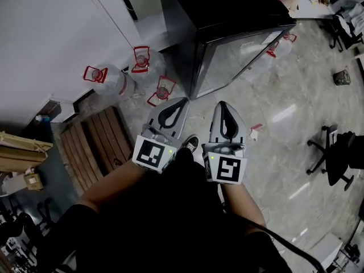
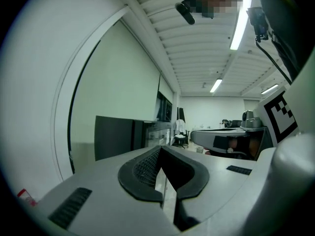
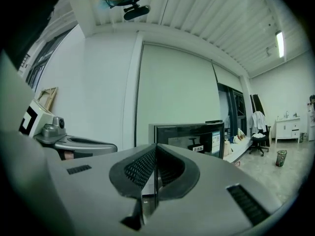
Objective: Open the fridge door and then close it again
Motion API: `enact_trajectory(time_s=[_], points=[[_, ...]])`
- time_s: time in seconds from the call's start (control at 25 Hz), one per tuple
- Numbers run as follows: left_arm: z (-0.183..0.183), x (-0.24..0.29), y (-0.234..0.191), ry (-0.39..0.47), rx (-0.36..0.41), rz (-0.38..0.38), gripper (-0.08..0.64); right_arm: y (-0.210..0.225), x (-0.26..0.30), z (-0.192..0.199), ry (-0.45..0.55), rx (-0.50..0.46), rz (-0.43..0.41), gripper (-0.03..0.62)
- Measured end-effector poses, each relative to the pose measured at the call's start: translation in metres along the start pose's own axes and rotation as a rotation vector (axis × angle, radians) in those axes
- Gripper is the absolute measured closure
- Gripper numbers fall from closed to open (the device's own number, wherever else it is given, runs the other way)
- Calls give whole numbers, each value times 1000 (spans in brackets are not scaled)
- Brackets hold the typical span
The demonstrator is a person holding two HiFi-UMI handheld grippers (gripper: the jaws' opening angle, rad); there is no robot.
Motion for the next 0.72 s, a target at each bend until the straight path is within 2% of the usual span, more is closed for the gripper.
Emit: enact_trajectory(time_s=[0.2,0.4,0.48,0.56,0.72], points=[[35,46,-29,-68,-5,-17,552,8,38,41,-88,-16,-8,577],[79,92,-62,-116,33,29,552,7,74,81,-155,-32,-20,577],[98,108,-71,-142,40,37,552,7,88,97,-172,-41,-12,577],[116,124,-77,-161,38,48,512,9,98,110,-187,-45,-1,577],[140,145,-79,-154,35,89,491,19,106,138,-226,-14,59,577]])
Point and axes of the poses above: the fingertips, and each gripper's own axes: x forward along the fingers, y to its right, z out of its underside, the point moved 3 cm from there along -x, backward along the fingers, and after that the axes turned 2 degrees about -x, right-handed, at the moved point
